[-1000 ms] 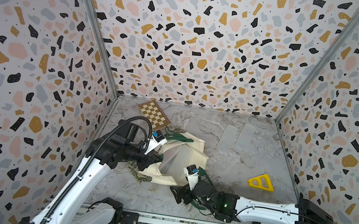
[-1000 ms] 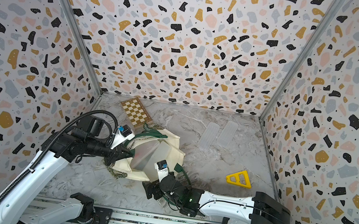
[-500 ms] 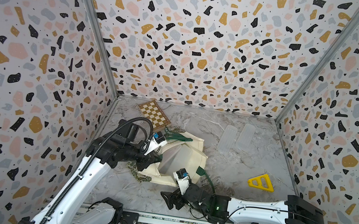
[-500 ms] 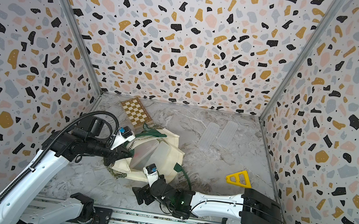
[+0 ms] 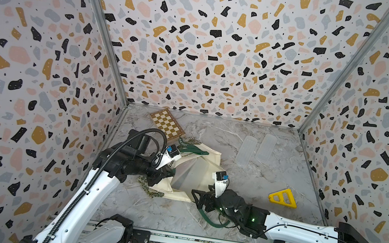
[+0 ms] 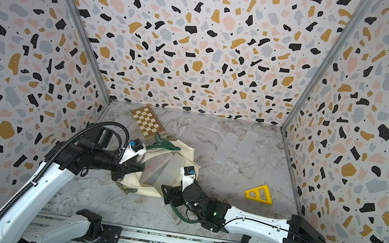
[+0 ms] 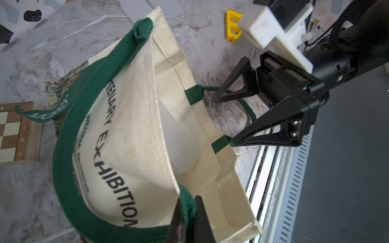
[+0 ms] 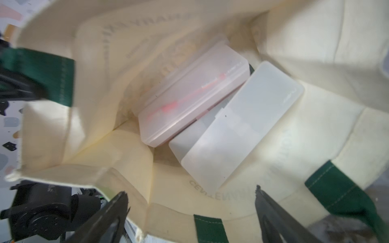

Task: Take out the pencil case from the canvas bag
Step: Pick up the pencil case from the canvas bag.

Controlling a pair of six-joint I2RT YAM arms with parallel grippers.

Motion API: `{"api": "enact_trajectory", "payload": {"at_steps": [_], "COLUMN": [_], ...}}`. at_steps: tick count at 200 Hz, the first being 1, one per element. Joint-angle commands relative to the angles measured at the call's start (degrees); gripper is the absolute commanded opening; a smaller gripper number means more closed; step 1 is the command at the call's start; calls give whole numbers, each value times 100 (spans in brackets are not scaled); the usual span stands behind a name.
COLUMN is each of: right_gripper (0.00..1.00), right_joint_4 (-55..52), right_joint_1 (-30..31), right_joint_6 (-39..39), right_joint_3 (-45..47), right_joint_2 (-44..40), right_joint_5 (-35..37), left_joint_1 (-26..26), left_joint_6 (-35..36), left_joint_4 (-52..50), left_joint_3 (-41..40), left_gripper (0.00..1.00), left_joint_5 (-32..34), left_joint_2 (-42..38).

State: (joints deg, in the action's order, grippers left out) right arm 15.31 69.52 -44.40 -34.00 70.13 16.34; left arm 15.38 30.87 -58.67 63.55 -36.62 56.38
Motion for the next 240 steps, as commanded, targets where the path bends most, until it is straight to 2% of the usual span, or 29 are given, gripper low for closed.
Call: {"api": "enact_trajectory", "payload": {"at_steps": [1,84,163,240], "right_gripper": [95,96,97,100], "right_joint_4": [-523,-555,-397,-345], "right_joint_1": [-284,-623,-600,-301], "right_joint_6": [-759,-1319,-1851,-1982], "right_joint_3": [-204,-582,-752,-1455], "right_joint_2": [250,930,1442,2309], "right_joint_5": [42,-19,153,212], "left_joint_1": [-17,-18,-17,-17], "left_joint_6": [108,335,499,384], "left_joint_4": [27,84,50,150], "left_joint_3": [193,29,-334,-471], "left_gripper": [0,0,0,0], "left_joint_5": [-173,-195,-229,-317], "left_joint_2": [0,-177,-421,-540]}}
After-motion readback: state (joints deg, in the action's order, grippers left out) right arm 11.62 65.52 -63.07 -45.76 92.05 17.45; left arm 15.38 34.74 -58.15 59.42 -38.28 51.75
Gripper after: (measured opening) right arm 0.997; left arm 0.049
